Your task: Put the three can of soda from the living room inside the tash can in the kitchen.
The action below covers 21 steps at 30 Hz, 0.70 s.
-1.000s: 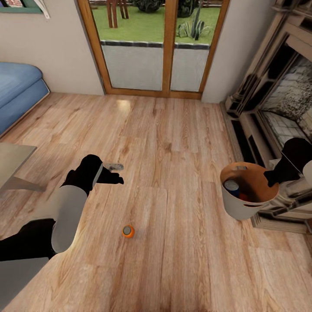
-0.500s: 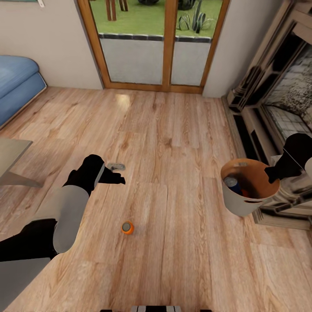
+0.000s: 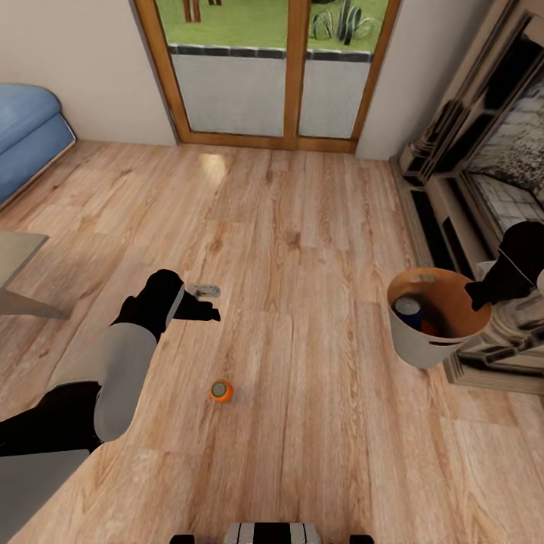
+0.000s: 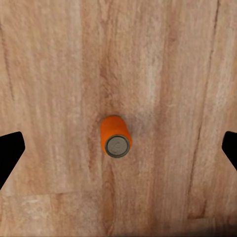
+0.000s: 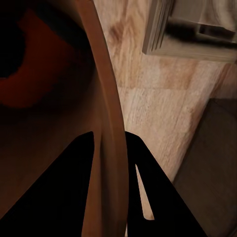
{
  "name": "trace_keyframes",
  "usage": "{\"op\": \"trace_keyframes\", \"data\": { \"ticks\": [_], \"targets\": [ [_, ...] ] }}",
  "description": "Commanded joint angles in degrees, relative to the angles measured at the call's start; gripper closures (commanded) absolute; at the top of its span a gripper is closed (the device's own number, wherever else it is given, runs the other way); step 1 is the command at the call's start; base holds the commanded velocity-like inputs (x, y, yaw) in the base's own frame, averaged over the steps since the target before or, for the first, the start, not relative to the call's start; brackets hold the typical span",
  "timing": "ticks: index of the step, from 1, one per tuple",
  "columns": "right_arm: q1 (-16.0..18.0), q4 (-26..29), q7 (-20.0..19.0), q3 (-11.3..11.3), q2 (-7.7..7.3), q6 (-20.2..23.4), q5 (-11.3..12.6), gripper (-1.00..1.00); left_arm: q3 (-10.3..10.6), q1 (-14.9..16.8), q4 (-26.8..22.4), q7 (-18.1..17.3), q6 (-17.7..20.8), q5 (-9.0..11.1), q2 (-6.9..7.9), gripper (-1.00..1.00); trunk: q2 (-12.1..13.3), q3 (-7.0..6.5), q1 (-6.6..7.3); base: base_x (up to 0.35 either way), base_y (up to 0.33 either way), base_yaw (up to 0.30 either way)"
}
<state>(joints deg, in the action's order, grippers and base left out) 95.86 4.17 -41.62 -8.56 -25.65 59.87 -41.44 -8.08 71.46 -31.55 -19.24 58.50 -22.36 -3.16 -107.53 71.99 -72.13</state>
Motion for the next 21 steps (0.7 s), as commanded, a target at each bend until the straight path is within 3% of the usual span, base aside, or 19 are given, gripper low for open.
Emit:
{"op": "trace_keyframes", "data": {
  "ticks": [1,10,21],
  "targets": [
    [0.08,-0.03,-0.04,-0.22,0.02,0.13,0.13,1.00,0.00,0.00,-0.01,0.00,0.01,0.00,0.00,-1.00,-0.42,0.27,-0.21,0.000,0.000,0.000],
    [1.12,-0.04,-0.04,-0.30,0.11,0.13,0.13,1.00,0.00,0.00,-0.02,0.05,0.01,0.02,-0.01,-1.00,-4.03,2.69,-2.19,0.000,0.000,0.000],
    [1.51,-0.04,-0.04,-2.44,0.13,0.13,0.13,1.00,0.00,0.00,-0.09,0.08,0.04,-0.05,-0.01,-1.00,-8.44,5.65,-4.61,0.000,0.000,0.000]
  ]
}}
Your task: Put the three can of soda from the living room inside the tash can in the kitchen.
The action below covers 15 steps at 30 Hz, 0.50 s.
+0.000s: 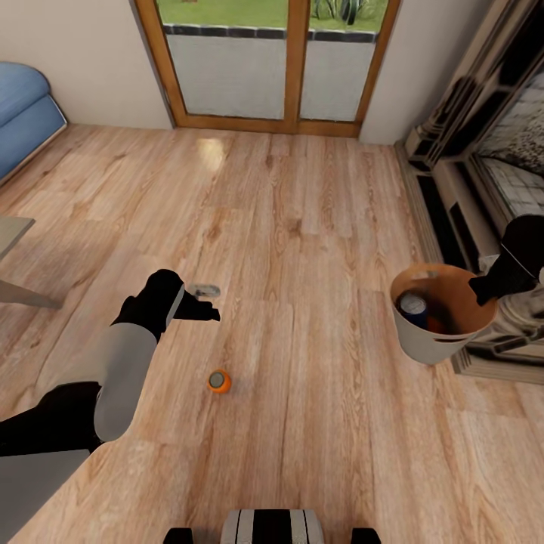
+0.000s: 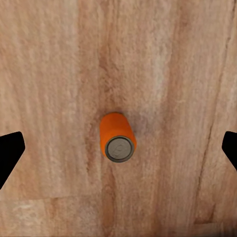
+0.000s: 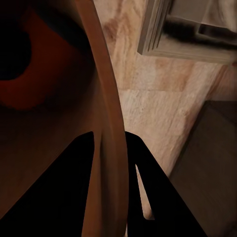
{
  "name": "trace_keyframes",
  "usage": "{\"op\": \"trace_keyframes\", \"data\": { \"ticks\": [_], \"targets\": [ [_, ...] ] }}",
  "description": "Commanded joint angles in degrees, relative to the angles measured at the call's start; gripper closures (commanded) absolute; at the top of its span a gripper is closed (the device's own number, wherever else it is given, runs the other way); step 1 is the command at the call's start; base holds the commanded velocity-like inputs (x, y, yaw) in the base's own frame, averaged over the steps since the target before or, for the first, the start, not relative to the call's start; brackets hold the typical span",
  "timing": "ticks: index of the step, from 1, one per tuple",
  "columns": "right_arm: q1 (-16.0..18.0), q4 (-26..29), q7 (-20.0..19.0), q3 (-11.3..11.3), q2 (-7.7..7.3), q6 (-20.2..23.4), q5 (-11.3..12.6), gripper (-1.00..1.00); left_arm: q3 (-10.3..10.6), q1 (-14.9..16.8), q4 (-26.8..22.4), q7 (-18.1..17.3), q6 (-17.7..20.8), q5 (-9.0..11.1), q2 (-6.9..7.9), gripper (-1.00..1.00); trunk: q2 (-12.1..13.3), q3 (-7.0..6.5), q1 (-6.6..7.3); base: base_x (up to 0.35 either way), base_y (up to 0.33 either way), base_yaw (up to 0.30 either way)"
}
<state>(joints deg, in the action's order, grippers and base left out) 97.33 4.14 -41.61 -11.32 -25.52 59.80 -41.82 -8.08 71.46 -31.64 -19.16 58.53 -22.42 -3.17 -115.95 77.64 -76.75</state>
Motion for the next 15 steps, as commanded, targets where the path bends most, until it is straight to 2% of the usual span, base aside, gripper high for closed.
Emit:
{"op": "trace_keyframes", "data": {
  "ticks": [1,8,15],
  "targets": [
    [0.05,-0.01,-0.05,0.29,0.05,0.20,0.51,1.00,0.00,0.00,0.00,0.00,0.00,0.01,0.00,-1.00,-0.42,0.27,-0.21,0.000,0.000,0.000],
    [0.29,-0.03,-0.05,0.20,0.11,0.20,0.51,1.00,0.01,0.00,-0.01,0.00,0.00,0.01,0.04,-1.00,-3.23,2.15,-1.75,0.000,0.000,0.000],
    [2.11,-1.55,-0.05,0.04,0.17,0.20,0.51,1.00,0.07,0.00,0.11,0.00,-0.04,0.01,0.00,-1.00,-6.04,4.03,-3.29,0.000,0.000,0.000]
  ]
}}
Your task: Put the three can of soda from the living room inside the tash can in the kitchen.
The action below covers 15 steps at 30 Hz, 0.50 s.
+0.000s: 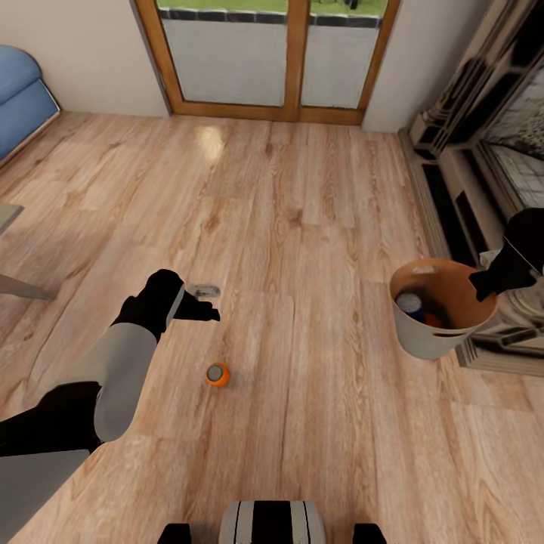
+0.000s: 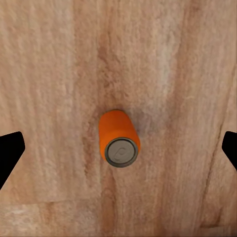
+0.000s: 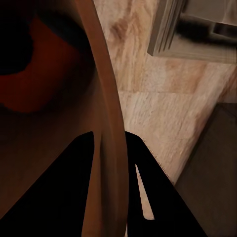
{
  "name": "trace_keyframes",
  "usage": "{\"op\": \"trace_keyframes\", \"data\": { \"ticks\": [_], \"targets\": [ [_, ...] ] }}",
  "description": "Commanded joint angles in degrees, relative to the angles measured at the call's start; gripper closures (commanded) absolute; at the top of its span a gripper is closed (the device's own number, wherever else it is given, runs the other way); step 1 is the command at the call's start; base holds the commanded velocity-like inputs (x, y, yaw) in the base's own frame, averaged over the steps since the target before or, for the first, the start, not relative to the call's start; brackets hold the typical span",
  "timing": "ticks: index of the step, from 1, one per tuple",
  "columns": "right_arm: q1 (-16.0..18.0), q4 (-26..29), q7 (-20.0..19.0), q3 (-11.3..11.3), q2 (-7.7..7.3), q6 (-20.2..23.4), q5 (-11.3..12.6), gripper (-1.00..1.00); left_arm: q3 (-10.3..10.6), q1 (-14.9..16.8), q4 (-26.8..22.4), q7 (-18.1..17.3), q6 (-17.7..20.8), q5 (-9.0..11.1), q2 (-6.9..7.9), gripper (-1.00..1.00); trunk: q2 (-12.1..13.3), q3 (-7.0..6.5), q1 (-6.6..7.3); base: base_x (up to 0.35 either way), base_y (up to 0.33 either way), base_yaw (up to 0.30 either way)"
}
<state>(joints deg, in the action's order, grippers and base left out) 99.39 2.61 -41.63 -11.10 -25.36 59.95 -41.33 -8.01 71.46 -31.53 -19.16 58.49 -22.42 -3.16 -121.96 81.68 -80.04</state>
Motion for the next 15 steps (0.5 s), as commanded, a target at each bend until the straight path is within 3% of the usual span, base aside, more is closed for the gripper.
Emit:
{"op": "trace_keyframes", "data": {
  "ticks": [1,15],
  "targets": [
    [0.23,-0.20,-0.03,-0.22,0.03,0.05,0.02,1.00,0.01,0.00,0.05,0.00,0.01,0.01,0.00,-1.00,-0.42,0.27,-0.21,0.000,0.000,0.000],
    [0.44,-0.30,-0.03,-0.25,-0.19,0.05,0.10,1.00,0.02,0.00,0.27,0.00,0.05,-0.15,0.00,-1.00,-6.04,4.03,-3.29,0.000,0.000,0.000]
  ]
}}
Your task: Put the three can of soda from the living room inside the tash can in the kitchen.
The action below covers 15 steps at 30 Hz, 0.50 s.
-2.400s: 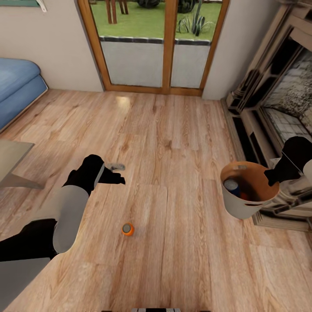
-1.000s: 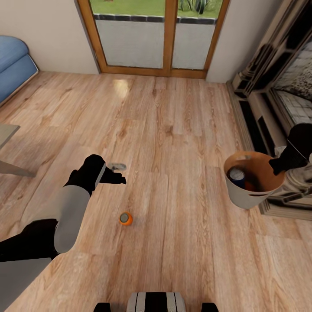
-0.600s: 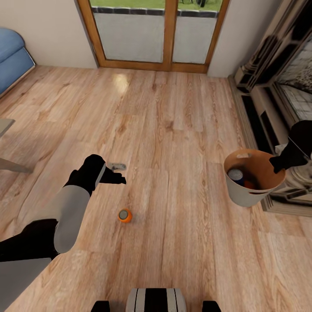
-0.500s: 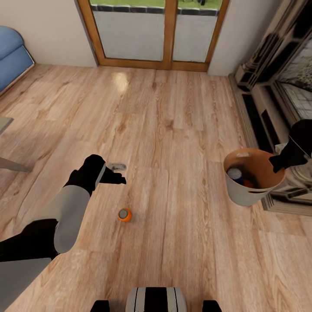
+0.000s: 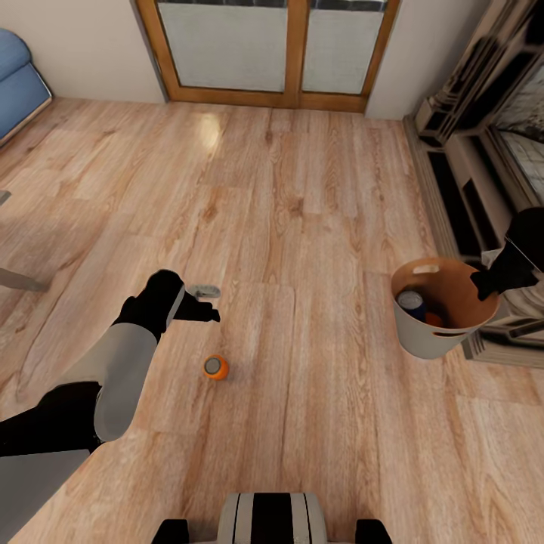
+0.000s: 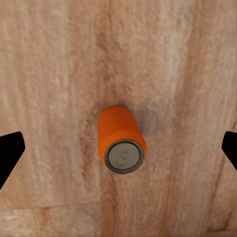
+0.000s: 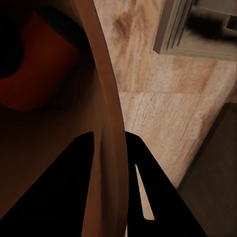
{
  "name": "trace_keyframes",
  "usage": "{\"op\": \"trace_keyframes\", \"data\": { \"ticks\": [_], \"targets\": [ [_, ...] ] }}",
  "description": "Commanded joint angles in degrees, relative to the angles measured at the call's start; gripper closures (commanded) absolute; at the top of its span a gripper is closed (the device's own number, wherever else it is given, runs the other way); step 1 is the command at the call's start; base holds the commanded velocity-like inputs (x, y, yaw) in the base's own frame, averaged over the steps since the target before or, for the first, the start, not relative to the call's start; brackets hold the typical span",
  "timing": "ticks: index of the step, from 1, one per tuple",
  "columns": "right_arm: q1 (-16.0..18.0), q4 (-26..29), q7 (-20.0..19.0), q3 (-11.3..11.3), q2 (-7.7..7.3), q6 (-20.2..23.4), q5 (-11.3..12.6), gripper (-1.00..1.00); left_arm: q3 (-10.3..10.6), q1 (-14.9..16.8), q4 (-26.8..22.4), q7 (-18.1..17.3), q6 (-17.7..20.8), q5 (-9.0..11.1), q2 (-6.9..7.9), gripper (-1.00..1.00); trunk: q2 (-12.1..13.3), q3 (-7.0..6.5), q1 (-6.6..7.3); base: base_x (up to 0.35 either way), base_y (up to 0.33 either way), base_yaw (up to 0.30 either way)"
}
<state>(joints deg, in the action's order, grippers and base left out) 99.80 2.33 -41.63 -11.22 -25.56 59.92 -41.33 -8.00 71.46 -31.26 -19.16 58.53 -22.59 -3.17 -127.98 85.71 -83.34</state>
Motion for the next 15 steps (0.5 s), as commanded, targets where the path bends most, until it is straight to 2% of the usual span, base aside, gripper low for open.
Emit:
{"op": "trace_keyframes", "data": {
  "ticks": [1,15],
  "targets": [
    [0.04,-0.02,-0.03,-0.12,0.00,0.08,0.10,1.00,0.00,0.00,0.01,0.00,-0.01,0.01,0.00,-1.00,-0.42,0.27,-0.21,0.000,0.000,0.000],
    [0.05,-0.04,-0.03,-0.20,0.19,0.08,0.04,1.00,0.00,0.00,0.14,0.00,-0.08,0.01,-0.08,-1.00,-6.04,4.03,-3.28,0.000,0.000,0.000]
  ]
}}
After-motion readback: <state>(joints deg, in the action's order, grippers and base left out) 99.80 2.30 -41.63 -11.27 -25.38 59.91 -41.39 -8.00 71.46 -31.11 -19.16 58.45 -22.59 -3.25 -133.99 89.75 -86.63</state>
